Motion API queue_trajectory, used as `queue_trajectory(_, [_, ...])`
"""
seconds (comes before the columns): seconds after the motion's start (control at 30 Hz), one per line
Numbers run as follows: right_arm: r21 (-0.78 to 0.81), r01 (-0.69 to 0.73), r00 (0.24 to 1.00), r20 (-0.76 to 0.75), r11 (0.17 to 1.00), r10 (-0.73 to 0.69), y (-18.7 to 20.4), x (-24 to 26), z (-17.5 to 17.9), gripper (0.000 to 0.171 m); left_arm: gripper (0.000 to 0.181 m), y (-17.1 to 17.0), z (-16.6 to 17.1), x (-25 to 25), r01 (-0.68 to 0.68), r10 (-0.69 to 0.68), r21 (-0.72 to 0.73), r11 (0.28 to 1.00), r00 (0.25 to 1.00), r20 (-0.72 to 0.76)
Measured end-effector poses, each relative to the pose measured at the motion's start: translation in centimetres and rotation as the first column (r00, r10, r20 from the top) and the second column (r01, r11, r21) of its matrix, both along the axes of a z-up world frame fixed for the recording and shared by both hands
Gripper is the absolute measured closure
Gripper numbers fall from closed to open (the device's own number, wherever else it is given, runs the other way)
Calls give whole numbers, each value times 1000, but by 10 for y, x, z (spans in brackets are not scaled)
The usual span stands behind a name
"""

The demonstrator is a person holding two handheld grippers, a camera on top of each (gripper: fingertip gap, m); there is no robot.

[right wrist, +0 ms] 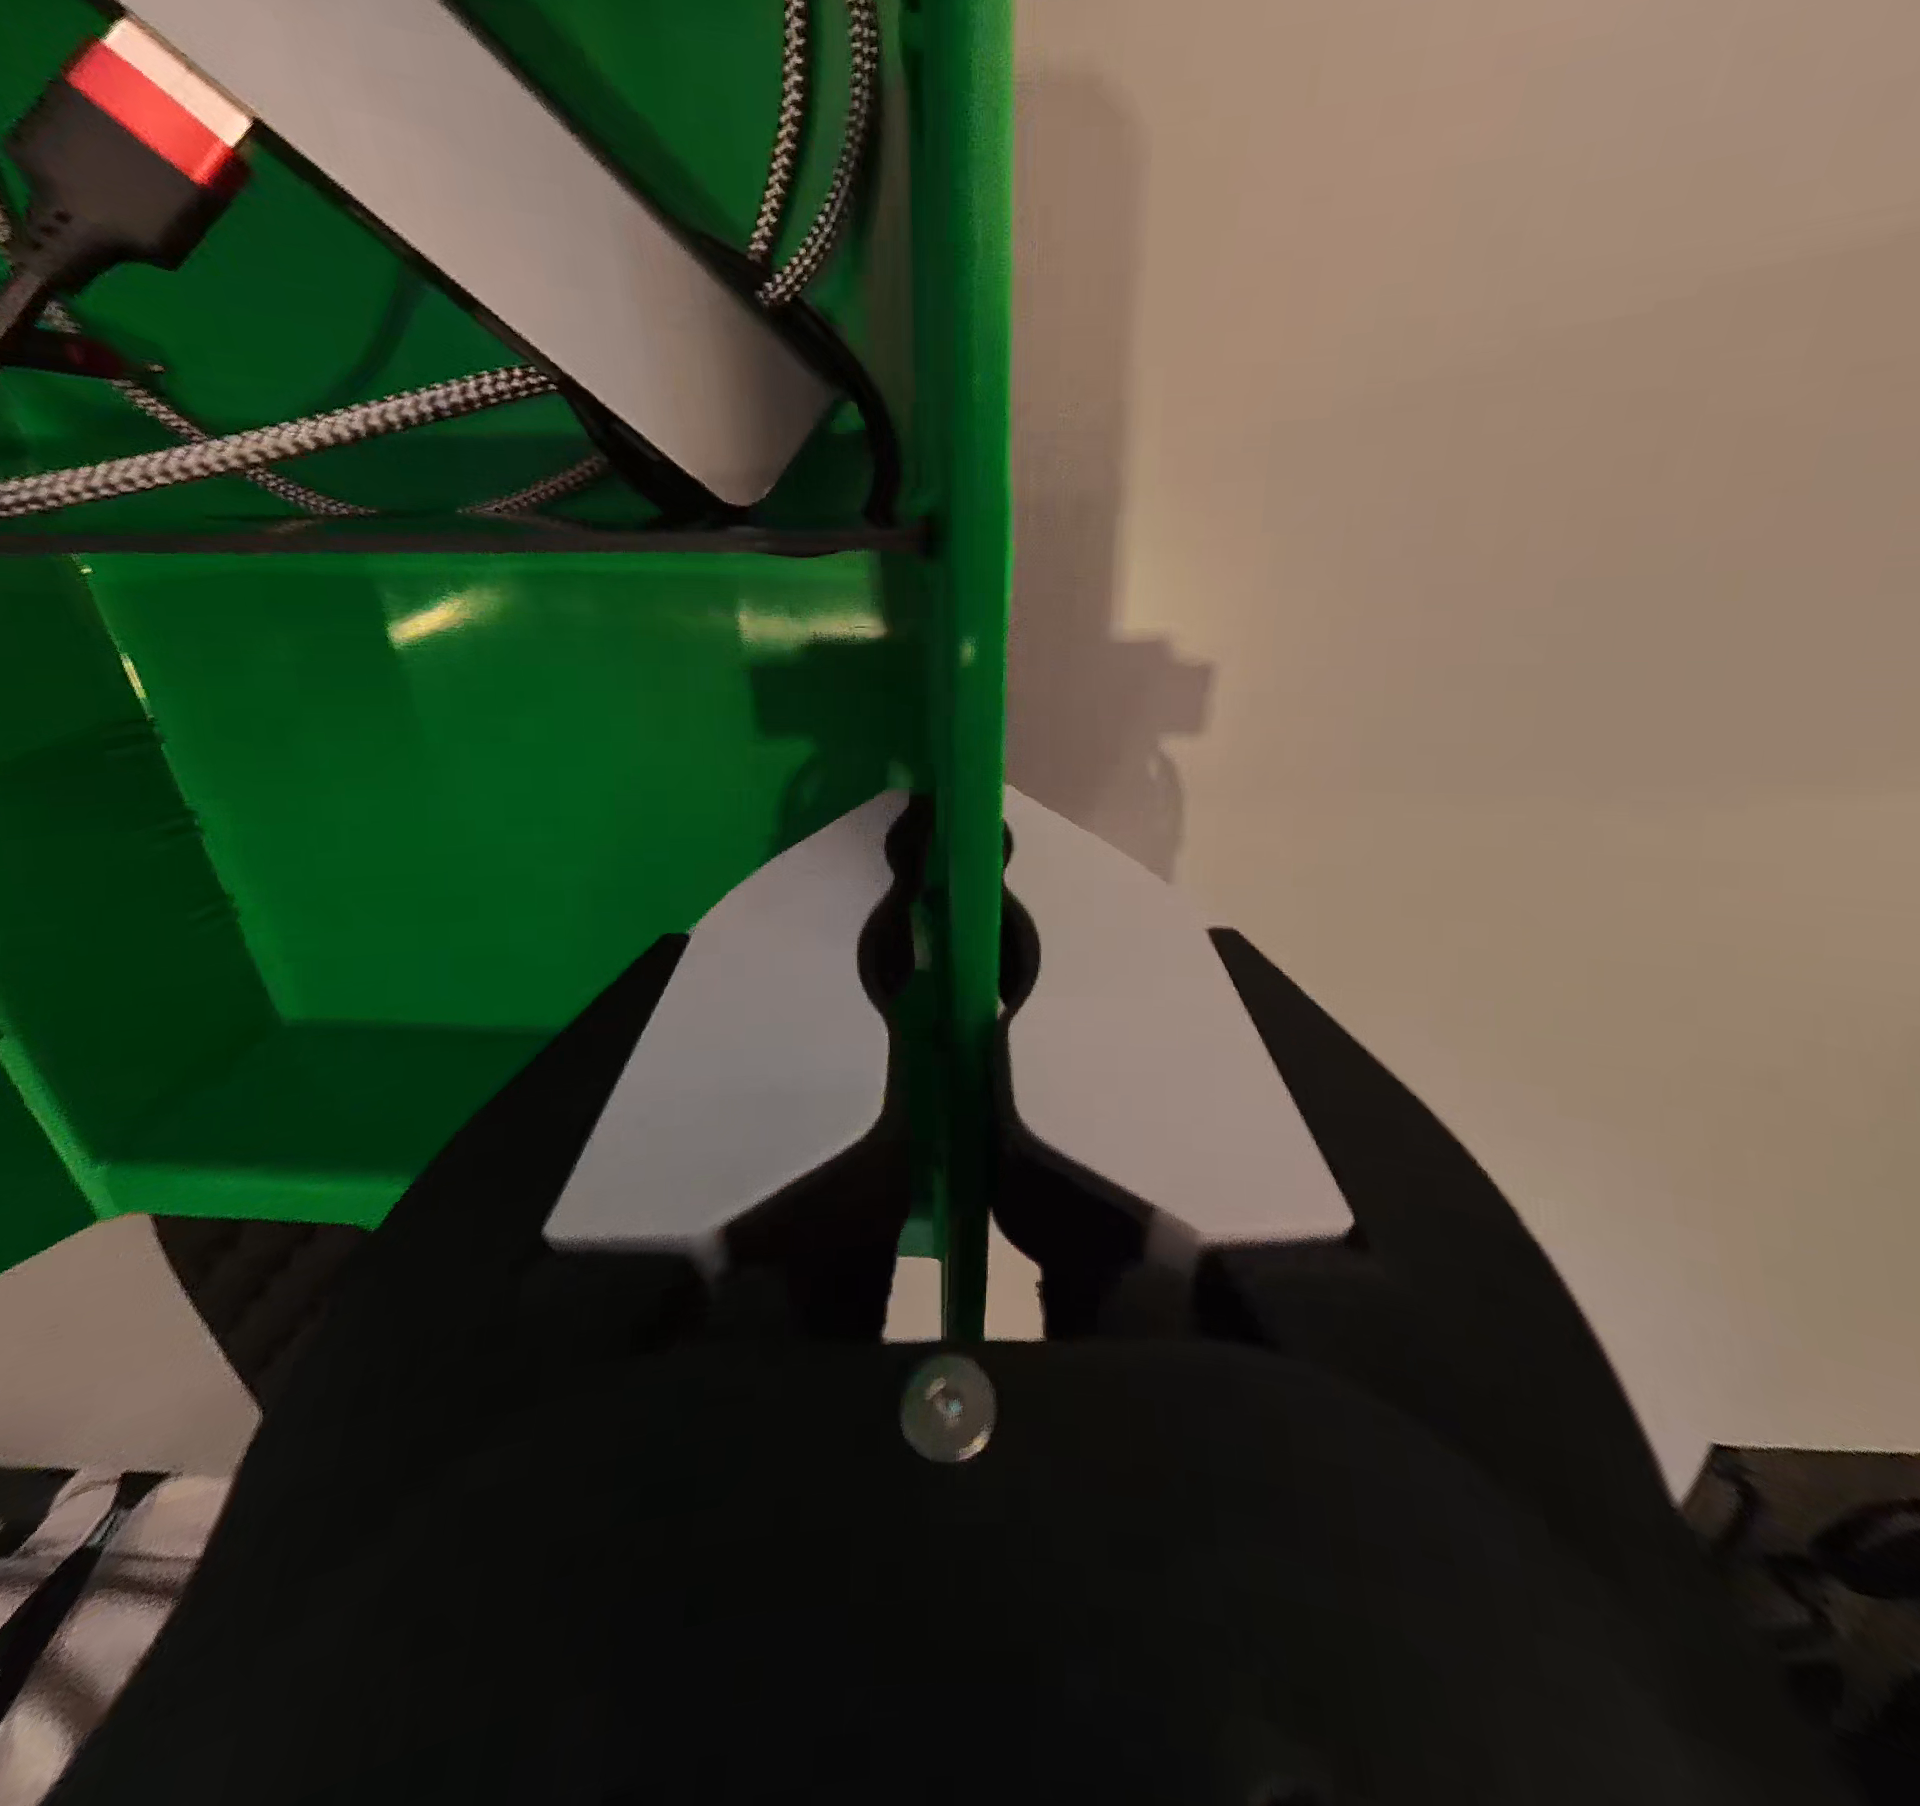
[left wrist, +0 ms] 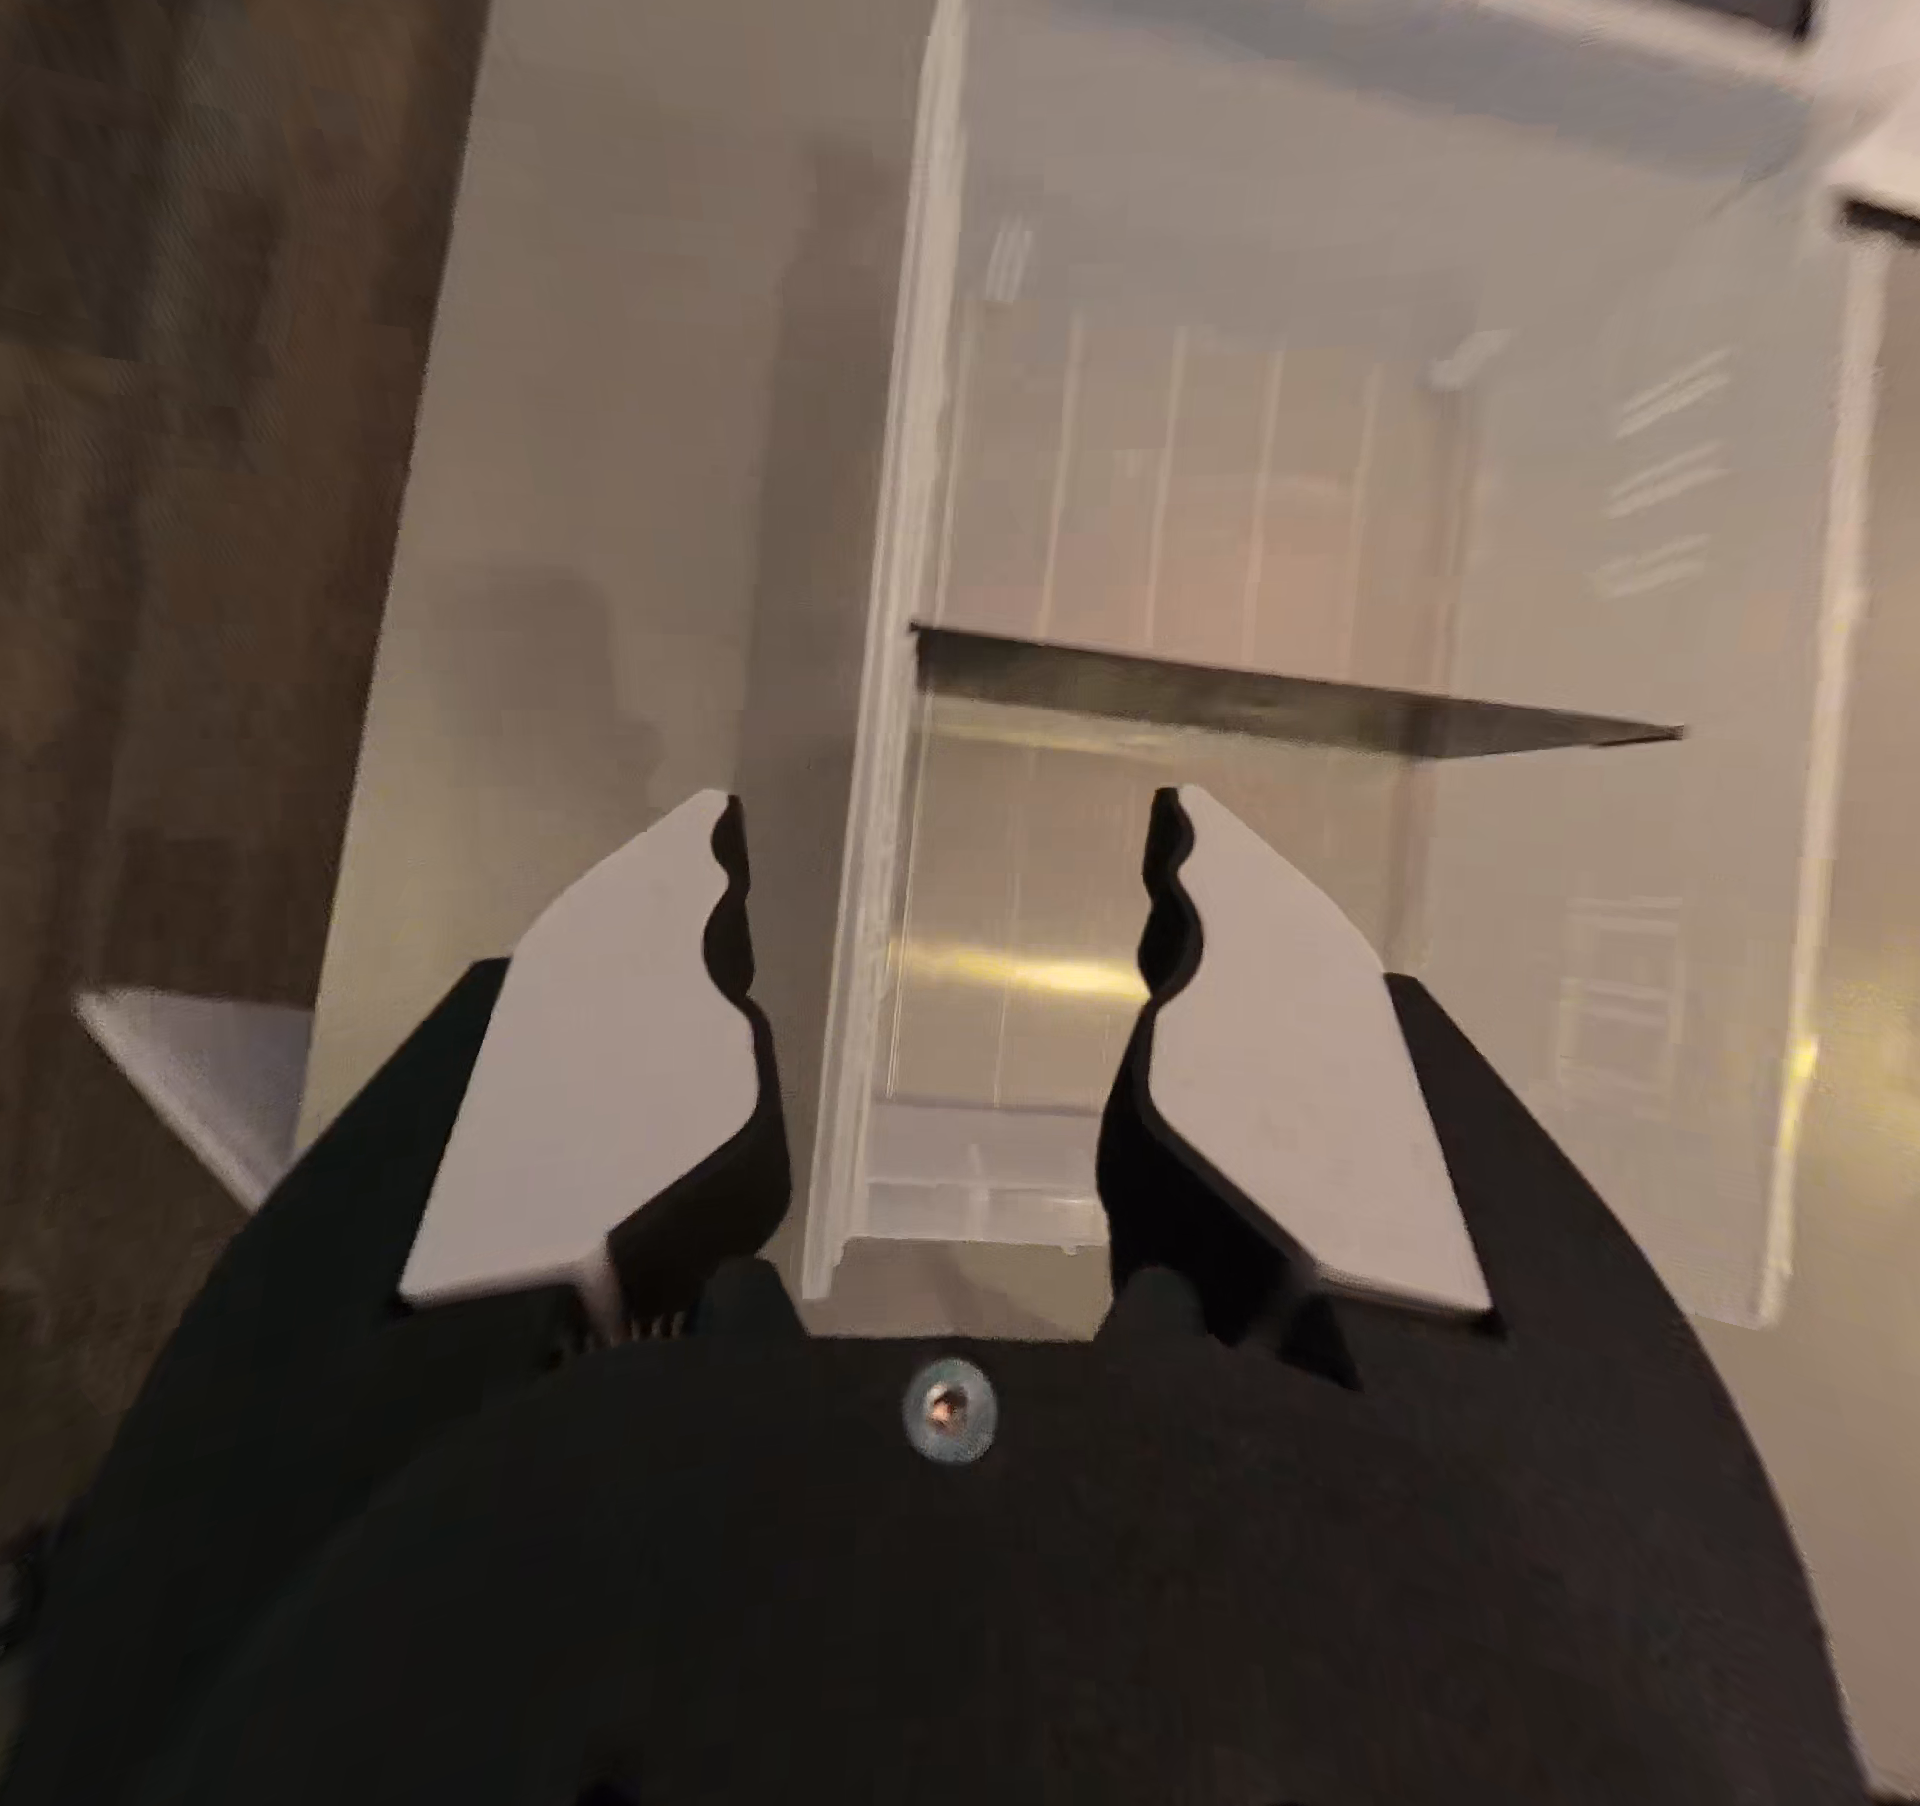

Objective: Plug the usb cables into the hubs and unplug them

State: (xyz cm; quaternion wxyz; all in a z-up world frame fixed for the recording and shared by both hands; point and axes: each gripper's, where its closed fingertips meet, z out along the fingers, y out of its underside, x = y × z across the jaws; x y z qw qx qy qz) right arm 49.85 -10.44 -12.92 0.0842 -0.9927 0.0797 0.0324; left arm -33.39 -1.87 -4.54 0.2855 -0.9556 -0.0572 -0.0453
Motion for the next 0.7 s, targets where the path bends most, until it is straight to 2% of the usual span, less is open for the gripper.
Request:
queue_trajectory(0.07, [9, 7, 999, -35, 1000, -7, 0, -2, 0, 163, 127, -4, -20, -4, -37, 42, -84, 996, 997, 63])
queue_trajectory(0.13, [10, 9, 998, -55, 1000, -8, 0, -5, 0, 164, 136, -8, -31, 2, -34, 55, -133, 991, 985, 162])
queue_trajectory(0.2, [-5, -27, 998, -62, 1000, 27, -1, -11, 0, 164, 138, -15, -43, 1, -25, 58, -194, 981, 985, 165])
queue_trajectory(0.27, [-34, -65, 994, -86, 997, 62, -3, -22, 0, 163, 152, -16, -53, 2, -8, 50, -228, 974, 982, 180])
queue_trajectory(0.4, [-78, -152, 984, -105, 985, 143, -1, -46, 0, 162, 158, -15, -63, 4, 3, 41, -268, 964, 986, 160])
queue_trajectory(0.5, [-99, -171, 983, -87, 980, 163, 4, -57, 0, 161, 176, -21, -68, 12, 81, -56, -323, 943, 995, 87])
queue_trajectory(0.7, [-105, -236, 970, -81, 966, 228, 15, -79, 0, 160, 169, -14, -69, 69, 276, -261, -383, 882, 961, 92])
